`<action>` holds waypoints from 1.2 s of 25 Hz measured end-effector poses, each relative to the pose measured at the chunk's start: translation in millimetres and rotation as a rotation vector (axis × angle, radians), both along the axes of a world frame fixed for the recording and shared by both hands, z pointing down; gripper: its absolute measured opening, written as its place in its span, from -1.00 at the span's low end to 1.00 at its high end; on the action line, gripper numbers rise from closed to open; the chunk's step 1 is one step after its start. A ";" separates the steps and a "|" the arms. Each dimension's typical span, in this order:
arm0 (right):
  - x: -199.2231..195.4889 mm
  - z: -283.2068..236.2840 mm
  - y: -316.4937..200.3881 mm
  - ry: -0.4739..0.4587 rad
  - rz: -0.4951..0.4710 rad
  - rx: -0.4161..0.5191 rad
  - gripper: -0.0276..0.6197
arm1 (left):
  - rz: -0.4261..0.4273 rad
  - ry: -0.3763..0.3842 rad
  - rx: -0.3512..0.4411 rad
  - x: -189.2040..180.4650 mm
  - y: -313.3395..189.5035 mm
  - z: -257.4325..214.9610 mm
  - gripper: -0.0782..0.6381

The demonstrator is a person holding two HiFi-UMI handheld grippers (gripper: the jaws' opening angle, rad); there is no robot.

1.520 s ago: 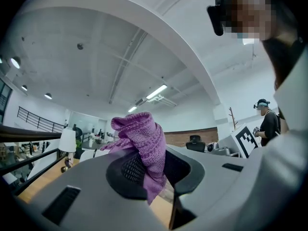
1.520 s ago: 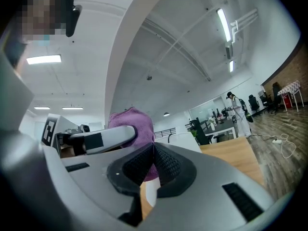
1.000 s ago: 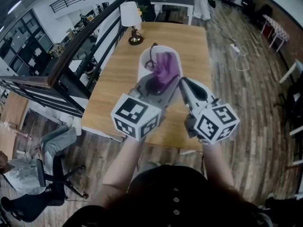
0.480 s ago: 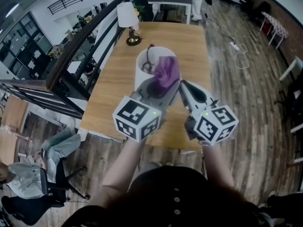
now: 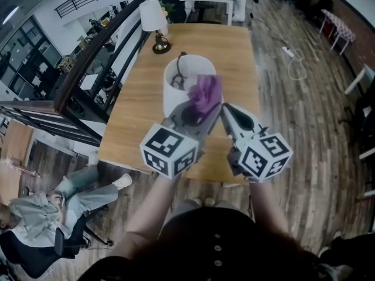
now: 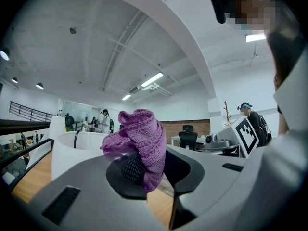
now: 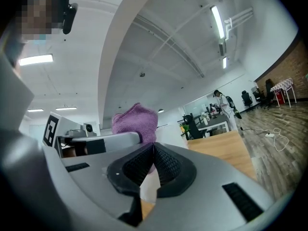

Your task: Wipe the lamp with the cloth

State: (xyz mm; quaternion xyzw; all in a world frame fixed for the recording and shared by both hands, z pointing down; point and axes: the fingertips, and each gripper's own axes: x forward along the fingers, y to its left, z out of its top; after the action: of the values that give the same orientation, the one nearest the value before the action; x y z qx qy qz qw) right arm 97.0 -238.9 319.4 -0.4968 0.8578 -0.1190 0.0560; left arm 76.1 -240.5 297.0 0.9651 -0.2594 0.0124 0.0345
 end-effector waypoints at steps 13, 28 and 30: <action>6.1 23.6 1.5 -0.012 0.022 -0.063 -0.88 | 0.019 -0.023 -0.094 5.8 4.8 37.3 -0.56; 14.1 56.6 7.6 -0.030 0.053 -0.149 -0.88 | 0.036 -0.049 -0.186 12.6 9.0 78.3 -0.56; 14.9 61.2 7.4 -0.034 0.058 -0.160 -0.88 | 0.036 -0.054 -0.195 12.8 9.4 84.2 -0.56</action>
State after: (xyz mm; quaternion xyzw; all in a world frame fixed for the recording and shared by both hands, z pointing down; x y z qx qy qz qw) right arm 111.8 -231.5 380.6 -0.5224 0.8297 -0.1937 0.0342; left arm 88.9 -231.1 381.2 0.9610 -0.2404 0.0644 0.1210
